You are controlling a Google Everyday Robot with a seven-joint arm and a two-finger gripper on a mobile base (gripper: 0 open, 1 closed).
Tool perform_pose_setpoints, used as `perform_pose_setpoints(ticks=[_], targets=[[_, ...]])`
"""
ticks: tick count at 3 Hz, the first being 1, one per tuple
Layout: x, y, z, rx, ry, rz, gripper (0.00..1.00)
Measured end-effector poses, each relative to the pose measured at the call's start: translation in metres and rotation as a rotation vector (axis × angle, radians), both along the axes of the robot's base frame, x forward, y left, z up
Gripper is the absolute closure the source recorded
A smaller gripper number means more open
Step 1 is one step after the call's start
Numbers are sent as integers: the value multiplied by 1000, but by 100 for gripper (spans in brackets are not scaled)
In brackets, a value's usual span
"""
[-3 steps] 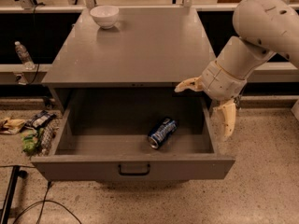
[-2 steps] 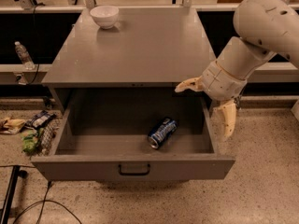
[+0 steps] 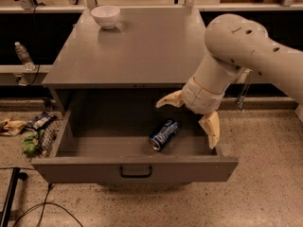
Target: Pick pepsi can from top drawer and place on counter
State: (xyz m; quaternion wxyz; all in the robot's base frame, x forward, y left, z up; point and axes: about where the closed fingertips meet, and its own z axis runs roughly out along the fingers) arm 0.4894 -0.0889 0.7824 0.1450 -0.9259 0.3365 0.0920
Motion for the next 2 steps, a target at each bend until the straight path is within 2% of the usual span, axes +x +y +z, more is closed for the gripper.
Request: perform_pose_setpoints(ticks=[1, 2], targets=[[4, 21, -17, -34, -52, 116, 0], [22, 30, -43, -92, -92, 166, 0]])
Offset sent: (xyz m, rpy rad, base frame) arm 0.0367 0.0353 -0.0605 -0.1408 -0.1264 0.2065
